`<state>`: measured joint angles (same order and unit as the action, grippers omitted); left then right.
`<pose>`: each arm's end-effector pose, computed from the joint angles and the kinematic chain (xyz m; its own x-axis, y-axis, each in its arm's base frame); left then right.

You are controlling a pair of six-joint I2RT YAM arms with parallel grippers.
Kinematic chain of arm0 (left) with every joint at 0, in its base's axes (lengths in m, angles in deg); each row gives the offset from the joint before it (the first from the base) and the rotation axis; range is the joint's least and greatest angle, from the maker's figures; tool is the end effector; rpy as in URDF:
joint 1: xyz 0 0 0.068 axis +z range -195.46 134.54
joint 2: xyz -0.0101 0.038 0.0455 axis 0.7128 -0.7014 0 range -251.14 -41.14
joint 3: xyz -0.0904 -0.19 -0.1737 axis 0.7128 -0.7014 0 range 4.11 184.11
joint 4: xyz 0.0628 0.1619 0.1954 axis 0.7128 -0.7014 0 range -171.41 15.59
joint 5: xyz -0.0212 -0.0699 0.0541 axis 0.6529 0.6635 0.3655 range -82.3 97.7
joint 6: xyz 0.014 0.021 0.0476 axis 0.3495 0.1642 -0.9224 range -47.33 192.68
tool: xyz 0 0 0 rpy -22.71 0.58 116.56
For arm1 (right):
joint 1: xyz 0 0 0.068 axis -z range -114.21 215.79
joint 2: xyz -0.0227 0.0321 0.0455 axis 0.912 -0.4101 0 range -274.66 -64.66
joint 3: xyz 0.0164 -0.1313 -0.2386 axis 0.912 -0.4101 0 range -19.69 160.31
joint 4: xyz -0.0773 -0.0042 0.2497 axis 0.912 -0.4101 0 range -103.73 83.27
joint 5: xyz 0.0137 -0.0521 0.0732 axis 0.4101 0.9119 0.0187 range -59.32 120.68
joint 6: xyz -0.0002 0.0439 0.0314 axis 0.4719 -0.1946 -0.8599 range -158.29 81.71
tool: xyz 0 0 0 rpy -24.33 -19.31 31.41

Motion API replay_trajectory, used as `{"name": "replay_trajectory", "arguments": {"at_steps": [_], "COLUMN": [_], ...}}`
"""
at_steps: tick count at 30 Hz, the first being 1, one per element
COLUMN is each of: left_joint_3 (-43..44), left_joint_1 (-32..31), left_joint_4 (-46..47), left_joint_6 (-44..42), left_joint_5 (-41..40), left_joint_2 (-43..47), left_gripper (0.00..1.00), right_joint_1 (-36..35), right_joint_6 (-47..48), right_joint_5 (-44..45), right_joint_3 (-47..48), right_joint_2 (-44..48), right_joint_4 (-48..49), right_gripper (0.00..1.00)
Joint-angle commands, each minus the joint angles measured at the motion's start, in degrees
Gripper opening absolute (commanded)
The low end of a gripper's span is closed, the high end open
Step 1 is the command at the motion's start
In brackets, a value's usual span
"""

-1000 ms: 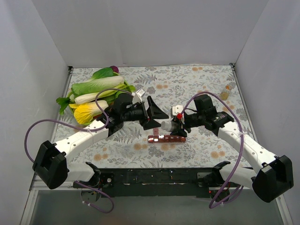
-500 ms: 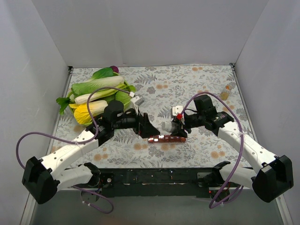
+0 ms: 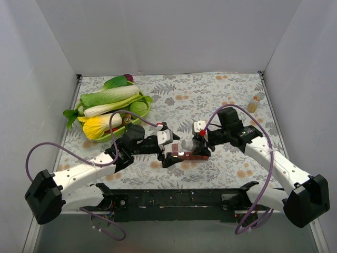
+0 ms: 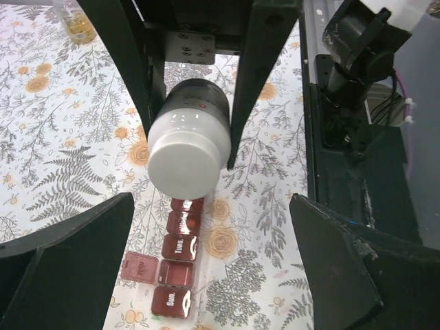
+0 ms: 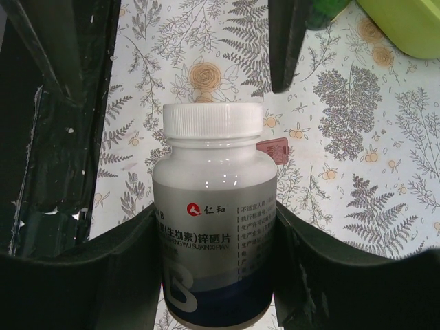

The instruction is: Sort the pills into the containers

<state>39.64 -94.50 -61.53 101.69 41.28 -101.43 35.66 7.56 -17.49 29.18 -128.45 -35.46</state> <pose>0.1412 -0.1928 0.2733 -0.5953 0.0693 -0.8005 0.7950 0.1956 -0.5743 0.1824 0.1365 0.2777 0.1587 -0.4612 -0.8730 -0.9864 -0.0352 -0.1607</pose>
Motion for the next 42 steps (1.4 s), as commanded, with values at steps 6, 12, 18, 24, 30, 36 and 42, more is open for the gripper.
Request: {"name": "replay_trajectory", "arguments": {"at_steps": [6,12,18,24,30,36,42], "left_joint_3": [4.5,6.2,8.1,9.2,11.8,11.3,9.5], "left_joint_1": [-0.2,-0.2,-0.2,-0.2,0.2,4.7,7.6], "left_joint_4": [5.3,4.9,1.8,-1.5,-5.4,-5.3,-10.6], "left_joint_6": [-2.6,0.6,2.3,3.8,15.1,45.3,79.8], "left_joint_5": [-2.1,-2.1,-1.2,-1.3,-3.8,-1.9,-10.9], "left_joint_2": [-4.5,-6.5,-8.3,-9.0,-9.3,-8.6,-6.0], "left_gripper": [0.93,0.81,0.51,0.26,0.00,0.00,0.00], "right_joint_1": [-0.2,-0.2,-0.2,-0.2,-0.2,-0.2,-0.2], "right_joint_6": [1.4,1.3,1.3,1.1,0.8,0.1,-0.1], "right_joint_5": [-2.6,-2.6,-2.5,-2.4,-1.1,1.6,2.1], "right_joint_3": [-0.5,-0.3,-0.3,-0.4,-0.6,-1.9,-2.1], "right_joint_2": [0.7,0.4,0.6,0.7,0.8,1.9,2.0], "right_joint_4": [-0.2,-0.2,-0.3,-0.2,0.1,1.7,2.5], "right_gripper": [0.01,0.01,0.01,0.01,0.01,0.01,0.01]}}
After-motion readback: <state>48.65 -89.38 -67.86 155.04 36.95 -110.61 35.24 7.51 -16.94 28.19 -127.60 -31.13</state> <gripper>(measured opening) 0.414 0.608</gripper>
